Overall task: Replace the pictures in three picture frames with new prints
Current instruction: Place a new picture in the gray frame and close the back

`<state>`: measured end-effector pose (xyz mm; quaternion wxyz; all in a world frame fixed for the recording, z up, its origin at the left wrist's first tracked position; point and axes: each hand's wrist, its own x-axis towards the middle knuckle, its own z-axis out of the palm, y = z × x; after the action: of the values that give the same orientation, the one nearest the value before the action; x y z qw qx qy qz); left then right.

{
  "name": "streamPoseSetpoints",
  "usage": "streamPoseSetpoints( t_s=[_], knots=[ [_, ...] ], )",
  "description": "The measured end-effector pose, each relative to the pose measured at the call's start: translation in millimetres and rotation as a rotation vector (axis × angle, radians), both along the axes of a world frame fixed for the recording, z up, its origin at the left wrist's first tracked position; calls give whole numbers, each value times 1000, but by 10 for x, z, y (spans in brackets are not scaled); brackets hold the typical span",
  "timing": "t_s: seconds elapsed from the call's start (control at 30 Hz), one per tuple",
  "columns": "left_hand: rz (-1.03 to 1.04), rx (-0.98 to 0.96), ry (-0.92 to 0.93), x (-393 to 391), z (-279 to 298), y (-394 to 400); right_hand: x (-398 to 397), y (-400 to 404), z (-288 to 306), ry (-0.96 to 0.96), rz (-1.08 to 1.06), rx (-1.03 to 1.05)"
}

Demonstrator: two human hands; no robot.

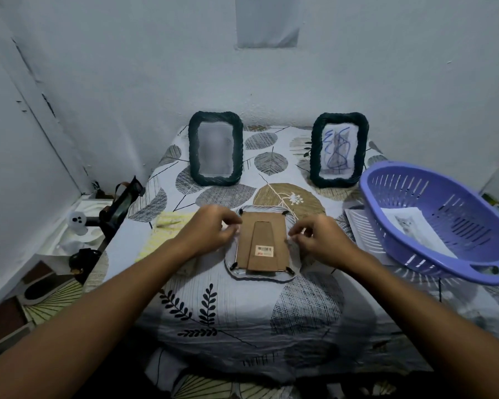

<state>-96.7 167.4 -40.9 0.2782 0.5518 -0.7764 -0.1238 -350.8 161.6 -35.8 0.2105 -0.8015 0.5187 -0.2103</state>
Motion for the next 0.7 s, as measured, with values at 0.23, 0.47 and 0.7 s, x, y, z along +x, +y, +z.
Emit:
streamPoseSetpoints(
  t_s=[0.23,0.47,0.7],
  knots=[
    [-47,58,-115,49,-53,-627,56,-621,-36,-40,-109,-41],
    [-155,92,-146,150,-177,-857,109,-922,-132,72,-5,4],
    [-189,73,-121,142,-166,-937,110,-985,-188,44,2,27]
  ],
)
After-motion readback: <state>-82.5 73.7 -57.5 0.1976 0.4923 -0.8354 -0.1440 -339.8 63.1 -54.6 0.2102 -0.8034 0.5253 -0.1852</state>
